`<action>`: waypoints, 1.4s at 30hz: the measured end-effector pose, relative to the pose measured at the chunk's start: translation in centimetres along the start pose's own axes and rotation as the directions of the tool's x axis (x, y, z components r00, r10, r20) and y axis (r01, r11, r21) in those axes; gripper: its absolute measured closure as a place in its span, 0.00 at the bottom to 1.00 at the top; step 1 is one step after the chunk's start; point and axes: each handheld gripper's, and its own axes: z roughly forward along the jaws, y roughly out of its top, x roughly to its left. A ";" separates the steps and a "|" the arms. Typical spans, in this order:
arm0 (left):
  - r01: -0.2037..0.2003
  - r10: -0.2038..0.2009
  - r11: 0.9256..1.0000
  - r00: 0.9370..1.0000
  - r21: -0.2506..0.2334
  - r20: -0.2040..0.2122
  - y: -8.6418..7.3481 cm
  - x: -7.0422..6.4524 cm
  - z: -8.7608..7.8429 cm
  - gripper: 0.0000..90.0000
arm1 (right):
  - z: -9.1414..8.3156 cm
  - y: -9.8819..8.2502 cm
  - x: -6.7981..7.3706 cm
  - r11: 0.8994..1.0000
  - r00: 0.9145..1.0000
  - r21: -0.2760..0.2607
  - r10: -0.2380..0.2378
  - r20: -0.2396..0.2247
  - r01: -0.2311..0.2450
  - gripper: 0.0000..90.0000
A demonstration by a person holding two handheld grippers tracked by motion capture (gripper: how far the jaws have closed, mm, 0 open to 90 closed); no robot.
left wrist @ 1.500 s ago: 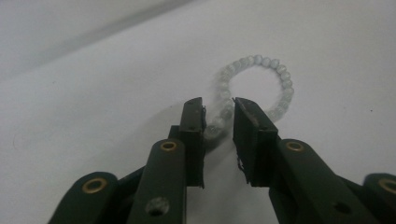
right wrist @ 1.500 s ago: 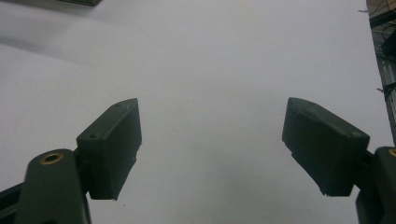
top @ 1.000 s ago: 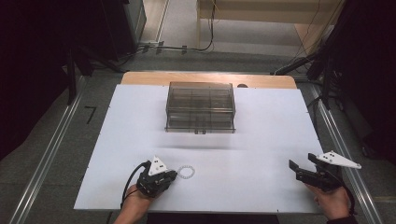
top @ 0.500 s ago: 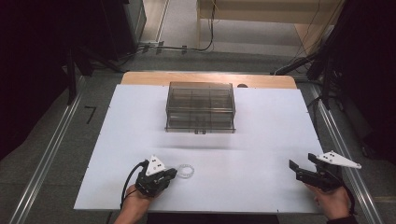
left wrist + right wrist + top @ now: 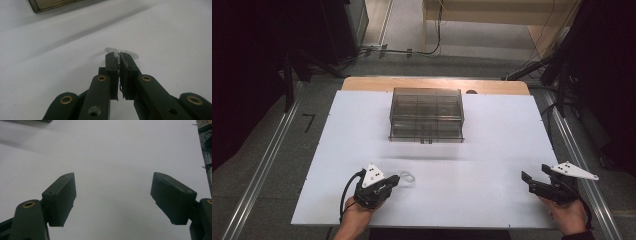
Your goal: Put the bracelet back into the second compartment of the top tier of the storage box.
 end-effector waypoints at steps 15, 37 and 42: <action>0.021 -0.021 0.995 1.000 -0.096 -0.004 1.3 0.0 -0.4 0.96 | 0.2 0.0 -0.1 1.000 1.000 0.005 0.002 0.002 -0.002 0.21; 0.023 -0.017 0.982 0.999 -0.188 0.033 3.4 -0.7 0.3 0.96 | 0.3 0.0 -0.1 1.000 1.000 0.009 -0.003 0.005 0.003 0.21; 0.023 -0.016 0.980 0.999 -0.200 0.036 3.9 -0.8 0.6 0.96 | 0.3 0.0 -0.1 1.000 1.000 0.016 0.003 0.002 -0.003 0.21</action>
